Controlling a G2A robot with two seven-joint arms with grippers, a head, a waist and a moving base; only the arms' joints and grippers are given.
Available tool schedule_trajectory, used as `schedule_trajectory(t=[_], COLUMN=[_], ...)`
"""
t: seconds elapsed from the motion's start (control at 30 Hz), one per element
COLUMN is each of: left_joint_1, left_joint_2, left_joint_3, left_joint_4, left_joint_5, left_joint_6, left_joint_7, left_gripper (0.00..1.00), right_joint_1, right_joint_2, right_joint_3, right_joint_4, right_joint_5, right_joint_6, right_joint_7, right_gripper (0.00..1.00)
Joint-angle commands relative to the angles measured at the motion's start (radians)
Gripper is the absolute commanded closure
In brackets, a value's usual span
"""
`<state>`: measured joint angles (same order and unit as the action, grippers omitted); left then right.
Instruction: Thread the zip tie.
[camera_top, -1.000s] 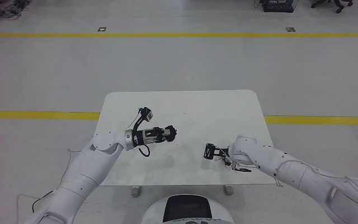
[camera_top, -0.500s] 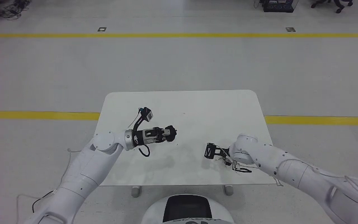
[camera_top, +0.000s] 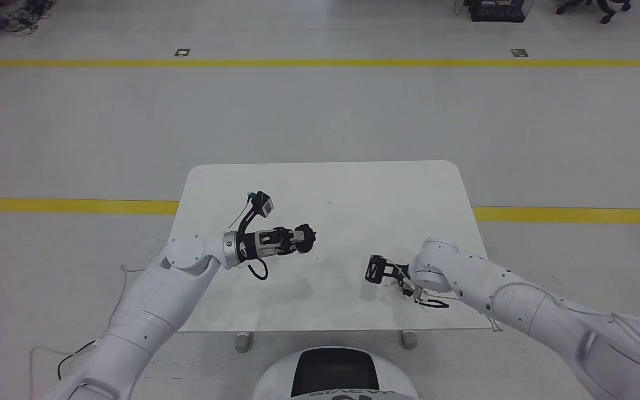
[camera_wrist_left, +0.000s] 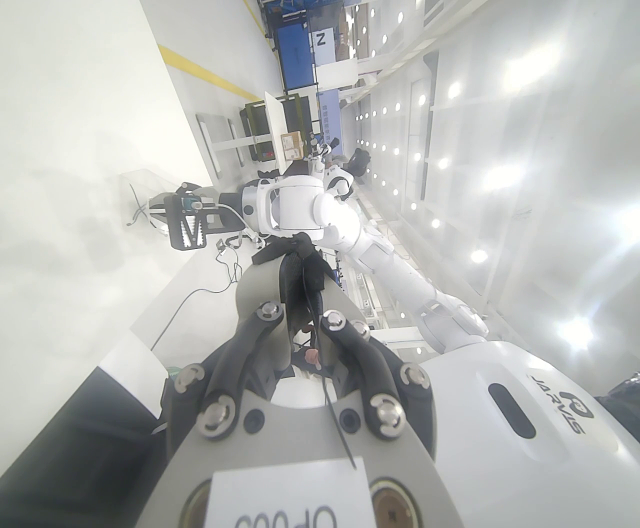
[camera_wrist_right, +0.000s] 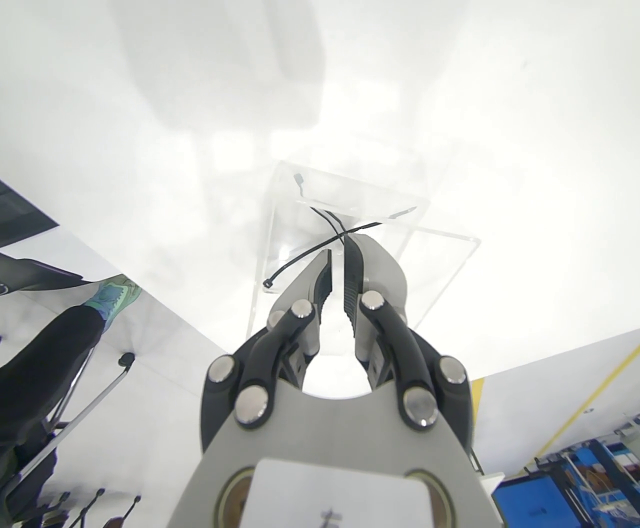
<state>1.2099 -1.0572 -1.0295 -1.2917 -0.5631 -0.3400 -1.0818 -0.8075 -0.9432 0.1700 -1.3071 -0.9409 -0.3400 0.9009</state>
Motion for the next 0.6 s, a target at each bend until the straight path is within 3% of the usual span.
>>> schedule_trajectory(t=[0.0, 0.17, 0.57], left_joint_1=[0.0, 0.0, 0.0], left_joint_2=[0.0, 0.0, 0.0], left_joint_3=[0.0, 0.0, 0.0], left_joint_4=[0.0, 0.0, 0.0], left_joint_5=[0.0, 0.0, 0.0], left_joint_6=[0.0, 0.0, 0.0], left_joint_7=[0.0, 0.0, 0.0], left_gripper=[1.0, 1.0, 1.0], right_joint_1=[-0.001, -0.001, -0.005], right_joint_2=[-0.002, -0.007, -0.014], right_joint_3=[0.0, 0.0, 0.0], right_joint_4=[0.003, 0.016, 0.029], right_joint_5=[0.0, 0.002, -0.019], right_joint_6=[0.0, 0.0, 0.0], right_joint_7=[0.001, -0.001, -0.025], right_gripper=[0.89, 0.83, 0.82])
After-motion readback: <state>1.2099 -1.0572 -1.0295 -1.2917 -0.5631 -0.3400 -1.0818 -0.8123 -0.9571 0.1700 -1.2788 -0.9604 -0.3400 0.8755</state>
